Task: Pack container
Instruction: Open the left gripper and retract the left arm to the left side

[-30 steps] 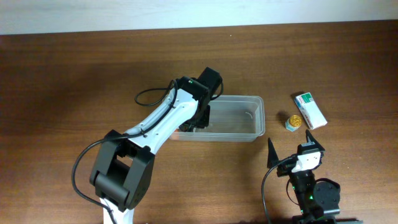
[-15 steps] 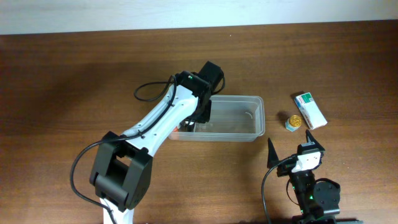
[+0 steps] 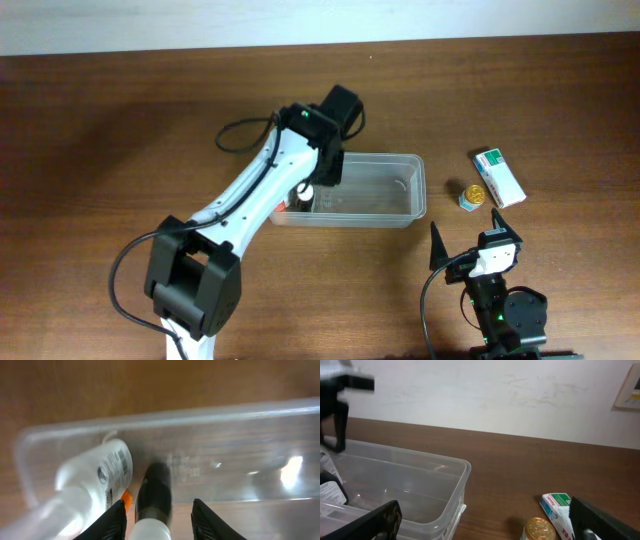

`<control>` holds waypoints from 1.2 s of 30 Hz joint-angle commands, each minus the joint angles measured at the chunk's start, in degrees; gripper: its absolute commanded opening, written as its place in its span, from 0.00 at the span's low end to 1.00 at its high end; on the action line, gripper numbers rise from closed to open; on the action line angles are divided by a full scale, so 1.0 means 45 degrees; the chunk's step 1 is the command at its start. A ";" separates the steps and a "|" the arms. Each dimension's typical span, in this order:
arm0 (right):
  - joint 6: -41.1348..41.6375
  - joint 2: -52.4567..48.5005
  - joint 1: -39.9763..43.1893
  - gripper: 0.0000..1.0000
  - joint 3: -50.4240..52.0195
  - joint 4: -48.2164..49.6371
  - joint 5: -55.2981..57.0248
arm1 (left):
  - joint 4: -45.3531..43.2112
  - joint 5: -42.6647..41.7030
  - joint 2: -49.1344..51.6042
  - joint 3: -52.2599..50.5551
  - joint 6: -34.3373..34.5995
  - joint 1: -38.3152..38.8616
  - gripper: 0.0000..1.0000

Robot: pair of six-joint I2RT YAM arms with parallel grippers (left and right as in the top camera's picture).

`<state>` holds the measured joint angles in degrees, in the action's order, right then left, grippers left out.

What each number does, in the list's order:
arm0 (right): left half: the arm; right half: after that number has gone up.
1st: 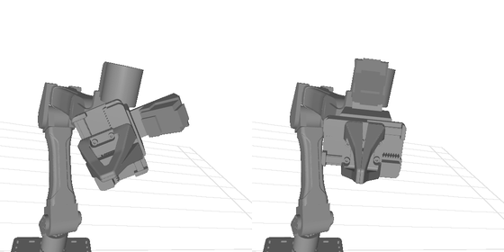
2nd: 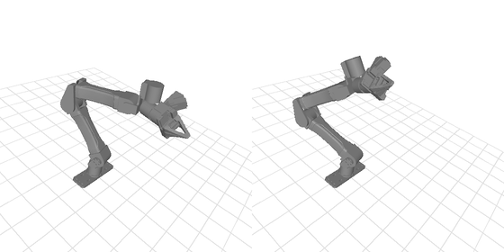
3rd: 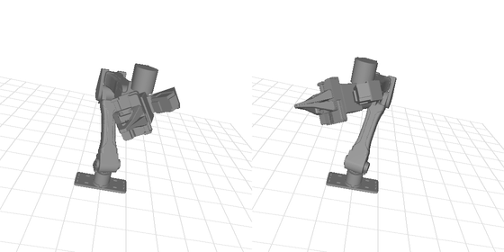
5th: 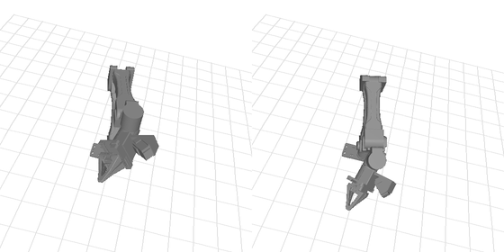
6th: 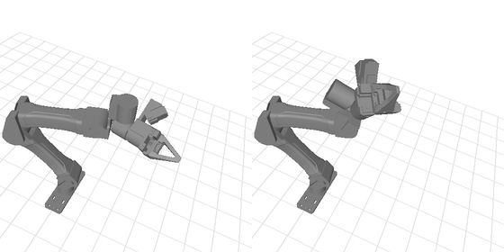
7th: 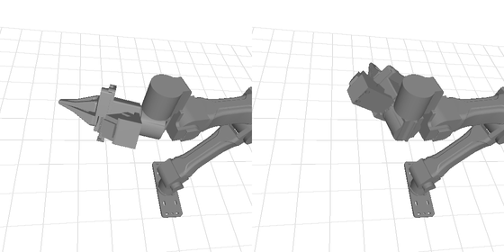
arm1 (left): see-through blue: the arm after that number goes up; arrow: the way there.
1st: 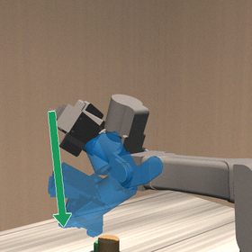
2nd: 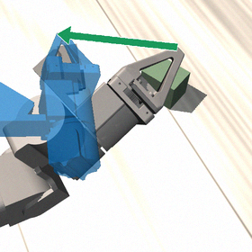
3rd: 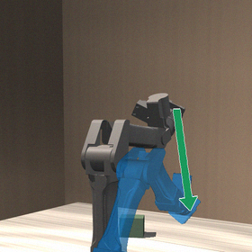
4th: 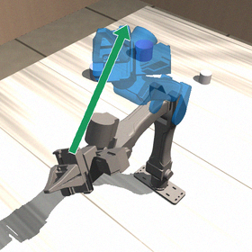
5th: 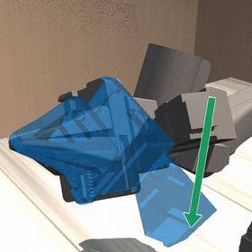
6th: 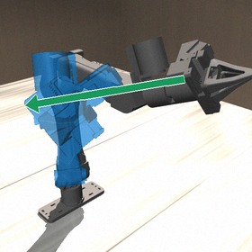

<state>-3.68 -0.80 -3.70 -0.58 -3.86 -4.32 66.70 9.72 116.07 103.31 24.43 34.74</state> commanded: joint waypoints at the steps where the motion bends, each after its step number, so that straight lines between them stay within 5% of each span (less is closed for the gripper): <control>1: -0.0039 0.0097 0.0102 0.98 0.0058 -0.0068 0.0068 | 0.0359 0.0267 0.0083 0.1593 -0.0461 -0.0053 0.44; 7: -0.0039 0.0097 0.0102 0.98 0.0058 -0.0068 0.0068 | 0.1214 0.1413 0.0083 0.3395 -0.0486 -0.1214 0.58; 12: -0.0039 0.0097 0.0102 0.98 0.0058 -0.0068 0.0068 | 0.1457 0.1613 0.0083 0.3614 -0.0491 -0.3400 0.61; 15: -0.0039 0.0097 0.0102 0.98 0.0058 -0.0068 0.0068 | 0.1812 0.1613 0.0087 0.3614 -0.0491 -0.5027 1.00; 25: -0.0039 0.0097 0.0102 0.98 0.0058 -0.0068 0.0068 | 0.2045 0.1603 0.0087 0.3604 -0.0486 -0.9394 0.99; 36: -0.0039 0.0097 0.0102 0.98 0.0058 -0.0068 0.0068 | 0.2050 0.1603 0.0087 0.3604 -0.0486 -1.1686 0.99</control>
<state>-3.68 -0.80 -3.70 -0.58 -3.86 -4.32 75.77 16.38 116.09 118.78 22.31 -16.21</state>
